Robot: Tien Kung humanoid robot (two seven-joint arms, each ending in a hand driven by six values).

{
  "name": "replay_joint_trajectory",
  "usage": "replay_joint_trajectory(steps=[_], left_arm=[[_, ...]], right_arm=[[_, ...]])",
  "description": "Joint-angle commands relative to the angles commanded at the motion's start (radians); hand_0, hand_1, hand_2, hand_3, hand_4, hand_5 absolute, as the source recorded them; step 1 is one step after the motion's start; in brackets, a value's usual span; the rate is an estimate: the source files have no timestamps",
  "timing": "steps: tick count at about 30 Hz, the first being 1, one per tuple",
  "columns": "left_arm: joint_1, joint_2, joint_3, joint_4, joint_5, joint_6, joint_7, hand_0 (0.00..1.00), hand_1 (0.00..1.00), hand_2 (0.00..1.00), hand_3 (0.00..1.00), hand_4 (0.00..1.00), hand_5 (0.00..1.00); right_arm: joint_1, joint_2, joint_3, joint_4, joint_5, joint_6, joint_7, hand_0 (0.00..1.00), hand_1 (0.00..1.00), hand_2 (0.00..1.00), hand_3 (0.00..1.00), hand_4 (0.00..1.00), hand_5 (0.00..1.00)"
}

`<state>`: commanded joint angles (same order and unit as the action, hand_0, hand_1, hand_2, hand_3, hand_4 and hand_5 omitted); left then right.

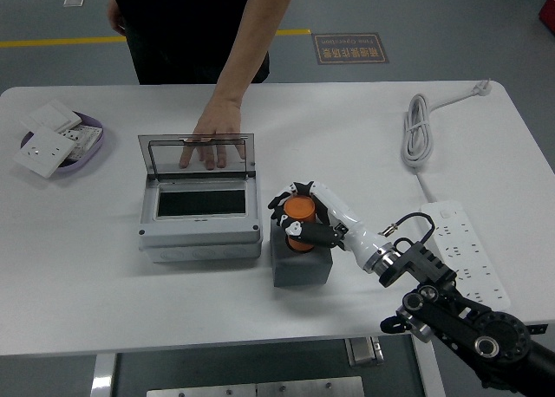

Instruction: Pick up the cylinder from the cube,place it in the box,flap close box

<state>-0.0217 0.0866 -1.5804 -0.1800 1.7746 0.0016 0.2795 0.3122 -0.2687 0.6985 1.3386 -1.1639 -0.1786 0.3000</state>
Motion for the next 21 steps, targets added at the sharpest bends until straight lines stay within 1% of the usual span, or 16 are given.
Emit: replay_joint_trajectory(steps=[3,4,6,13,15,16,18,21], left_arm=[[0.004,-0.001,-0.003,0.0,0.002,0.001,0.002,0.608,0.6,0.583,0.578,0.611,0.178],[0.006,-0.002,-0.004,0.0,0.003,0.001,0.003,0.607,0.601,0.583,0.579,0.61,0.178],[0.009,-0.002,-0.008,0.0,0.005,0.002,0.005,0.607,0.601,0.583,0.579,0.61,0.178],[0.012,-0.001,-0.024,0.0,0.021,0.001,0.012,0.608,0.601,0.583,0.577,0.611,0.181],[0.012,0.0,-0.028,0.0,0.025,0.001,0.013,0.608,0.601,0.583,0.577,0.611,0.181],[0.012,0.0,-0.03,0.0,0.027,0.0,0.014,0.607,0.601,0.583,0.578,0.613,0.183],[0.012,0.002,-0.037,0.0,0.036,0.0,0.016,0.607,0.601,0.583,0.578,0.613,0.183],[0.014,0.003,-0.045,0.0,0.045,-0.001,0.018,0.607,0.601,0.583,0.578,0.613,0.183]], right_arm=[[0.034,0.007,-0.004,0.004,-0.021,-0.009,-0.025,0.35,0.399,0.407,0.315,0.002,0.002],[0.049,0.012,-0.008,0.003,-0.028,-0.012,-0.035,0.347,0.391,0.407,0.287,0.002,0.002],[0.081,0.026,-0.021,-0.002,-0.038,-0.018,-0.06,0.347,0.391,0.407,0.287,0.002,0.002],[0.216,0.118,-0.1,-0.037,-0.102,-0.053,-0.173,0.336,0.382,0.402,0.276,0.002,0.002],[0.249,0.136,-0.128,-0.046,-0.12,-0.061,-0.196,0.336,0.382,0.402,0.276,0.002,0.002],[0.268,0.145,-0.144,-0.052,-0.13,-0.066,-0.206,0.3,0.361,0.387,0.266,0.002,0.002],[0.31,0.166,-0.183,-0.068,-0.157,-0.075,-0.226,0.3,0.361,0.387,0.266,0.002,0.002],[0.354,0.188,-0.215,-0.082,-0.192,-0.08,-0.247,0.3,0.361,0.387,0.266,0.002,0.002]])
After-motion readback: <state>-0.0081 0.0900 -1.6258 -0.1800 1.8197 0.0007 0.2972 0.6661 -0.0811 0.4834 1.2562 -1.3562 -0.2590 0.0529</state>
